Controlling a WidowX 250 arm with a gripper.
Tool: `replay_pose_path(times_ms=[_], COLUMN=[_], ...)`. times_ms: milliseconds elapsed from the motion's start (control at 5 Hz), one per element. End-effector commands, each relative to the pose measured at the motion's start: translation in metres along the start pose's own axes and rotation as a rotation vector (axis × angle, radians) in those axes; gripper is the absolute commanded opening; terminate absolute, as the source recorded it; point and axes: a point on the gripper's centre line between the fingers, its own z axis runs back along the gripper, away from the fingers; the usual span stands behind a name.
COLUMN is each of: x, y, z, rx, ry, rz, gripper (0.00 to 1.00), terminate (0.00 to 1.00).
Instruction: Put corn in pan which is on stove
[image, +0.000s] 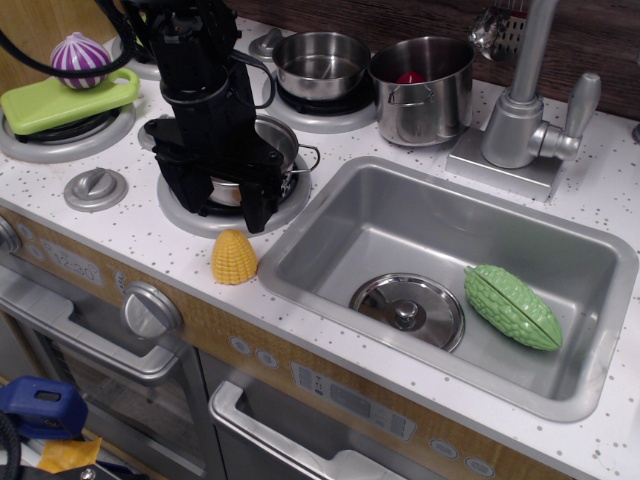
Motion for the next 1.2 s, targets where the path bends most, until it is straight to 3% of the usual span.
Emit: replay_pose_path(times_ms=[0, 800, 1000], x=[0.000, -0.007, -0.009], y=[0.000, 0.005, 0.005], z=[0.000, -0.038, -0.043], rx=[0.000, -0.010, -0.011], ry=[0.000, -0.045, -0.069], rz=[0.000, 0.036, 0.044], gripper=[1.00, 1.00, 0.00], terminate=[0.00, 0.00, 0.00])
